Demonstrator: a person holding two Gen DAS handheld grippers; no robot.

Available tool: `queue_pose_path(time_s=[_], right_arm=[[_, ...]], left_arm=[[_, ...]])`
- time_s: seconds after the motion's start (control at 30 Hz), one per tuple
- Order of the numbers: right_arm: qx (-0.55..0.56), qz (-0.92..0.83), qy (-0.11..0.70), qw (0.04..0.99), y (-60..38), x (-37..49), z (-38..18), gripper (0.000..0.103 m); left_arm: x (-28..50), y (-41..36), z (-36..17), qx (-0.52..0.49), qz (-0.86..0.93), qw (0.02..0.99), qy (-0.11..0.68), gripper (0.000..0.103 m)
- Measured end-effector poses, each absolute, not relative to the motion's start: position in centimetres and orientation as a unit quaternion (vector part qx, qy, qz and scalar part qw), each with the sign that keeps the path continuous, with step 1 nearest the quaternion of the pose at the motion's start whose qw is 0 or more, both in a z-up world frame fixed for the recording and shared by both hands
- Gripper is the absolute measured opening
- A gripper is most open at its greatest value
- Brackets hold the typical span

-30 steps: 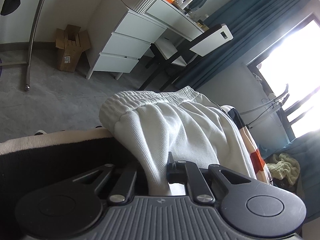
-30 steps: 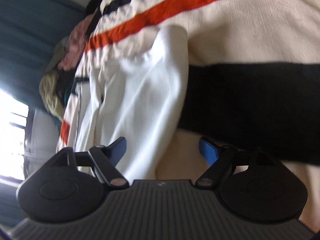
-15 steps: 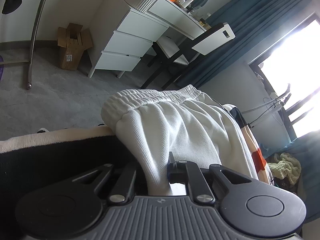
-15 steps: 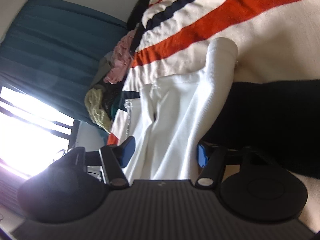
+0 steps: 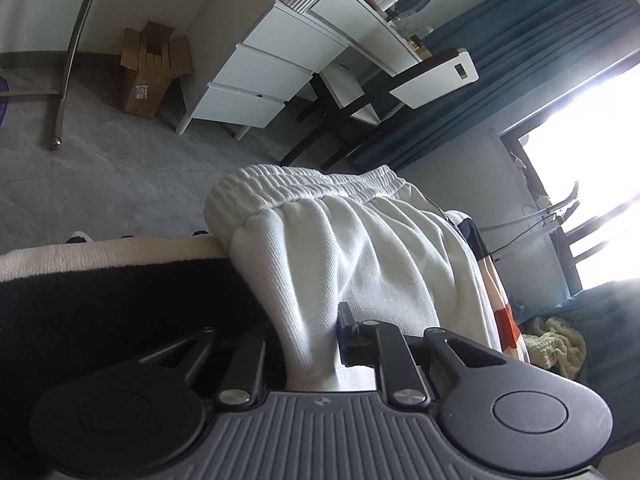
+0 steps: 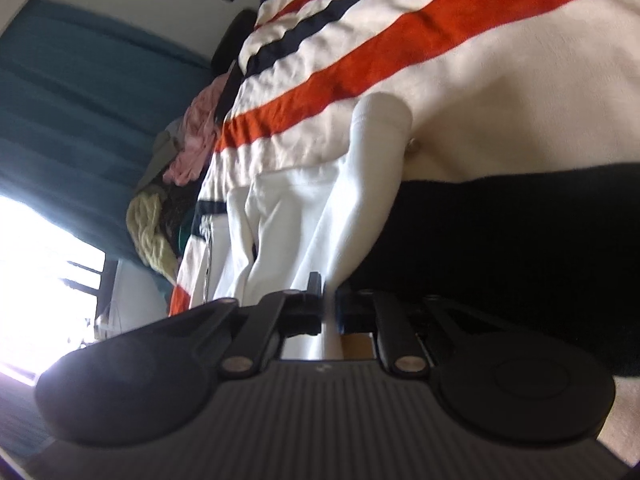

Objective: Fold clothes

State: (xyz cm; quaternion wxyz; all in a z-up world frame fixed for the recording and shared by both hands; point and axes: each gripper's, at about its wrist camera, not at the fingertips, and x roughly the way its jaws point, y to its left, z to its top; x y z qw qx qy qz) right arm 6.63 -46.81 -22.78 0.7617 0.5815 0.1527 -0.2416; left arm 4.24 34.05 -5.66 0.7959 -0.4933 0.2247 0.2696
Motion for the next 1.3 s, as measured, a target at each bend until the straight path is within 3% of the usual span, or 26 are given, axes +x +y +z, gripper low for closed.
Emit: queue_pose_path(time_s=[0.3,0.5,0.6,0.63,0.67,0.77,0.83,0.87,0.9,1.03,1.3], right_arm=[[0.588,-0.249,0.140,0.757,-47.3,5.7,-22.5,0.007],[0.618,-0.258,0.145,0.728,-47.4,6.3,-24.2,0.012],[0.623,-0.268,0.142,0.721,-47.9,6.6,-24.9,0.022],[0.624,-0.272,0.137,0.720,-48.1,6.7,-25.2,0.035],[0.626,-0.275,0.133,0.718,-48.3,6.7,-25.4,0.041],[0.629,-0.280,0.107,0.717,-48.9,6.9,-26.0,0.042],[0.626,-0.278,0.109,0.720,-49.2,7.3,-26.0,0.037],[0.623,-0.275,0.113,0.723,-49.4,7.6,-26.0,0.022],[0.620,-0.272,0.117,0.727,-49.5,7.8,-25.8,0.013],[0.610,-0.271,0.104,0.737,-50.1,7.7,-23.6,0.006],[0.565,-0.211,0.059,0.795,-50.6,10.0,-15.7,0.006]], left_arm=[[3.4,34.0,-5.8,-0.516,0.280,0.784,0.202,0.020],[5.3,33.6,-6.6,-0.489,0.277,0.798,0.221,0.037],[6.2,33.6,-7.0,-0.486,0.280,0.799,0.217,0.038],[6.4,33.7,-7.1,-0.487,0.281,0.798,0.216,0.036],[6.5,33.8,-7.1,-0.489,0.282,0.797,0.213,0.035],[6.4,34.1,-7.3,-0.499,0.282,0.794,0.205,0.022],[5.9,34.5,-7.5,-0.513,0.271,0.791,0.193,0.014],[5.6,34.6,-7.5,-0.521,0.265,0.790,0.184,0.012],[5.3,34.7,-7.4,-0.527,0.260,0.790,0.175,0.010],[4.0,35.0,-5.9,-0.548,0.226,0.794,0.136,0.007],[5.7,35.8,-0.3,-0.555,0.195,0.806,0.069,0.005]])
